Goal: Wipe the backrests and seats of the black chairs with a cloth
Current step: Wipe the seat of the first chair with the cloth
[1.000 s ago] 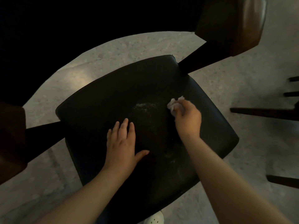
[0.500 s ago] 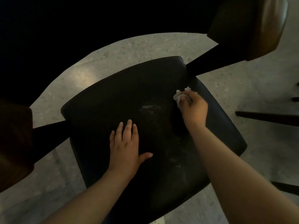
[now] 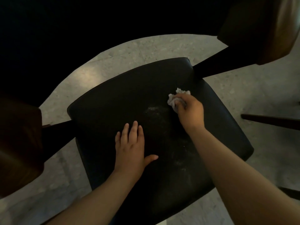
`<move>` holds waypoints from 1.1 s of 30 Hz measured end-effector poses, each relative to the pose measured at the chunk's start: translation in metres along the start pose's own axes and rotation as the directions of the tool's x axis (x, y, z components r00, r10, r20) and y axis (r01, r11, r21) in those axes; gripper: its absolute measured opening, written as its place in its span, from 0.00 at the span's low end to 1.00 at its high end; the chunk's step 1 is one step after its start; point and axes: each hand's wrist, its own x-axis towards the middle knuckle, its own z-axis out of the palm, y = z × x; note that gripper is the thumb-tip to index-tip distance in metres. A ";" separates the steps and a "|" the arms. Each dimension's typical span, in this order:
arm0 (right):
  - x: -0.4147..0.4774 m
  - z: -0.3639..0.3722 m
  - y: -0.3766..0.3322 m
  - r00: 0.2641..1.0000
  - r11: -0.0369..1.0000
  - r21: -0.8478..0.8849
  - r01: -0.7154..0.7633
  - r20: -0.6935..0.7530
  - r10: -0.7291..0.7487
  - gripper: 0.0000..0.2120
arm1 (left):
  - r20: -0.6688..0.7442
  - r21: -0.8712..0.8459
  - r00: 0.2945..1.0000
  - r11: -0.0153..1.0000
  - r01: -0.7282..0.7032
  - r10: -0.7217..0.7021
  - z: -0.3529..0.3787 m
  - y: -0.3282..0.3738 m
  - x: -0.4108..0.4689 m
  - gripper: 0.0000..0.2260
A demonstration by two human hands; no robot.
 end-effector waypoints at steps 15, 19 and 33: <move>0.041 0.010 -0.035 0.979 0.990 -0.067 0.124 0.173 -0.111 0.12 | -0.007 -0.033 0.999 0.999 -0.035 0.034 0.001 -0.006 -0.002 0.46; 0.019 0.022 -0.029 0.965 0.983 -0.118 0.138 0.240 -0.106 0.14 | -0.035 -0.065 0.999 0.997 -0.038 0.035 0.003 -0.006 0.000 0.46; 0.020 0.019 -0.057 0.954 0.976 -0.079 0.202 0.241 -0.178 0.13 | -0.095 -0.234 0.993 0.968 -0.090 0.069 -0.002 -0.021 -0.015 0.43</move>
